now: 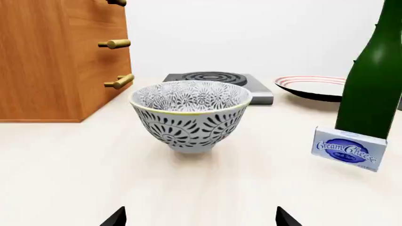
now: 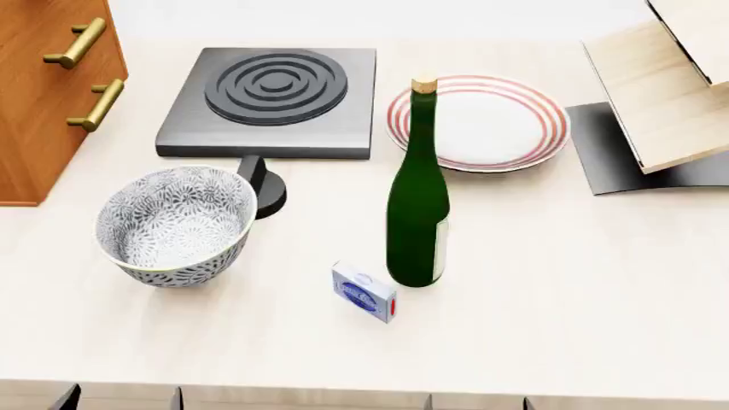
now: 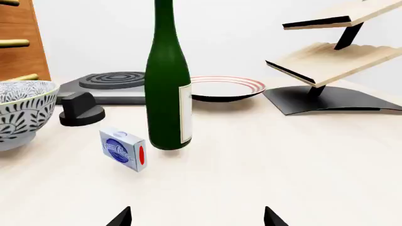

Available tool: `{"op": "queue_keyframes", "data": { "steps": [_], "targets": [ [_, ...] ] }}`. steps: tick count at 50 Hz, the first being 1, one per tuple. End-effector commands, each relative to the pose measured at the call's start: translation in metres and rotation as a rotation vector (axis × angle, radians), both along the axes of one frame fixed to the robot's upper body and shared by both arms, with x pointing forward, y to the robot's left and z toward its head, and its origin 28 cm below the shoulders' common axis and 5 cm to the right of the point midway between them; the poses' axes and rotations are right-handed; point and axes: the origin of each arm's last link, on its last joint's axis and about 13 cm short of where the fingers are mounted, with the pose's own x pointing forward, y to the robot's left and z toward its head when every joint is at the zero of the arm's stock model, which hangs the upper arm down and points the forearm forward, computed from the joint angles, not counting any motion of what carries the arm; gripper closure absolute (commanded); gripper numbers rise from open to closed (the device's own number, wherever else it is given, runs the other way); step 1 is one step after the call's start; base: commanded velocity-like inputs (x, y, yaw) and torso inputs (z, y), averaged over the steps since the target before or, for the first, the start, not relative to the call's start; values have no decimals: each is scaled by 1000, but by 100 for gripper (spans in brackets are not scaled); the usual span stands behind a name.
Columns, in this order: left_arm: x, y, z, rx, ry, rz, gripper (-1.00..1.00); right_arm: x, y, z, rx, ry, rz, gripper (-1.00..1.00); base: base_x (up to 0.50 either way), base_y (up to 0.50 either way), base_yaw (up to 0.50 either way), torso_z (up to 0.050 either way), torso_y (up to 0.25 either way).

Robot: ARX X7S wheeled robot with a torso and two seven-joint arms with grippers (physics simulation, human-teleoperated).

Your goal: Pick up the akita bowl and put it on the plate.

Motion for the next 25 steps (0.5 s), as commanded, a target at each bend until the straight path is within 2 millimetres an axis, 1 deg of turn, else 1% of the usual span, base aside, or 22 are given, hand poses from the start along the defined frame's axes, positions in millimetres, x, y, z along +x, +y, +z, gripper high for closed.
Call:
{"op": "queue_keyframes", "data": {
  "steps": [1,5,6,17,19,22,25],
  "targets": [
    [0,0,0,10,0,0,-100,0,0,0,0,0,0,-100,0,0,0,0,0],
    [5,1,-3,-9,17,-7,-100,5,0,-5,-1,21,-10,-100,0,0,0,0,0],
    [4,0,-4,-39,37,-54,-100,5,0,-6,-2,20,-11,-100,0,0,0,0,0],
    [5,1,-1,-36,26,-32,-100,12,1,-7,3,45,-24,-100,0,0,0,0,0],
    [4,1,3,-30,15,-35,-100,14,1,-3,1,37,-28,-100,0,0,0,0,0],
    [6,2,16,-12,-22,-24,-100,16,0,4,1,19,-39,-100,0,0,0,0,0],
    [8,3,24,0,-43,-15,-100,17,-1,11,-6,-6,-47,-100,0,0,0,0,0]
  ]
}}
